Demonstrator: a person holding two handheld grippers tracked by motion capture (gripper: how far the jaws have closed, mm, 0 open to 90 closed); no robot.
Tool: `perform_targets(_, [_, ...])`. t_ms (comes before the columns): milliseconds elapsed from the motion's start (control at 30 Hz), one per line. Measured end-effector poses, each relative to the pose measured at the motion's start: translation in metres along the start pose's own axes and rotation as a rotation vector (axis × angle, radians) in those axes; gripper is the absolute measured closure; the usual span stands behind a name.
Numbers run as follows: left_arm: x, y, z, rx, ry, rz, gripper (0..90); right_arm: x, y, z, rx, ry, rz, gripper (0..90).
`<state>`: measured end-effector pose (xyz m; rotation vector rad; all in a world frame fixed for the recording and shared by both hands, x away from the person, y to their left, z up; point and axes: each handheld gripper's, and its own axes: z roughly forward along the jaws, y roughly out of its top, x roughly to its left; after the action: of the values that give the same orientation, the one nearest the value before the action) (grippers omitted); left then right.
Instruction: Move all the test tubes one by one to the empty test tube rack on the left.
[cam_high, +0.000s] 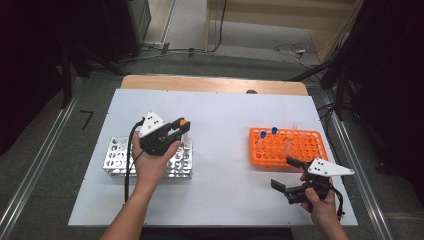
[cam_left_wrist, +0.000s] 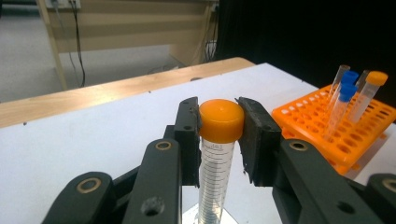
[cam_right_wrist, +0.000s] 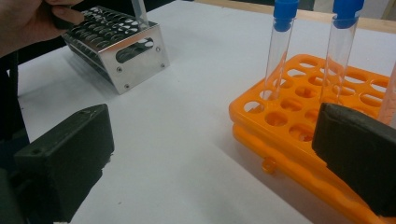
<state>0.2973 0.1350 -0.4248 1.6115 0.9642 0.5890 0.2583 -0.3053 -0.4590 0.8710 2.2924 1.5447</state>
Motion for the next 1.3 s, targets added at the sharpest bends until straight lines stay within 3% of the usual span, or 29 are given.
perform_targets(267, [-0.004,-0.005,0.004,0.059,0.003,0.039,70.7,-0.001,-0.001,0.001,0.0,-0.002,-0.002,0.0])
perform_targets(400, [-0.006,-0.005,0.004,0.078,0.008,0.035,70.6,-0.002,-0.001,0.001,0.0,-0.005,-0.002,0.0])
perform_targets(600, [-0.009,-0.007,0.005,0.147,0.013,0.046,69.8,-0.003,-0.001,0.001,-0.001,-0.019,0.004,0.0])
perform_targets(700, [-0.008,-0.009,0.006,0.155,0.001,0.022,68.5,-0.004,-0.001,0.001,-0.003,-0.023,0.006,0.0])
perform_targets(867, [-0.008,-0.01,0.002,0.136,-0.001,-0.007,55.3,-0.007,0.0,-0.001,-0.009,-0.034,0.017,0.0])
perform_targets(900, [-0.008,-0.011,0.0,0.129,-0.009,-0.017,48.2,-0.009,0.002,-0.003,-0.016,-0.044,0.02,0.0])
perform_targets(933, [-0.008,-0.011,-0.001,0.121,-0.01,-0.025,48.2,-0.009,0.002,-0.003,-0.016,-0.044,0.02,0.0])
perform_targets(1100, [-0.009,-0.01,-0.013,0.078,-0.055,-0.057,25.3,-0.016,0.003,-0.005,-0.018,-0.082,0.037,1.8])
perform_targets(1233, [-0.014,-0.01,-0.024,0.049,-0.085,-0.06,17.4,-0.025,0.004,-0.005,-0.035,-0.108,0.105,4.1])
perform_targets(1300, [-0.016,-0.01,-0.029,0.04,-0.099,-0.054,13.0,-0.027,0.005,-0.005,-0.037,-0.116,0.116,5.0])
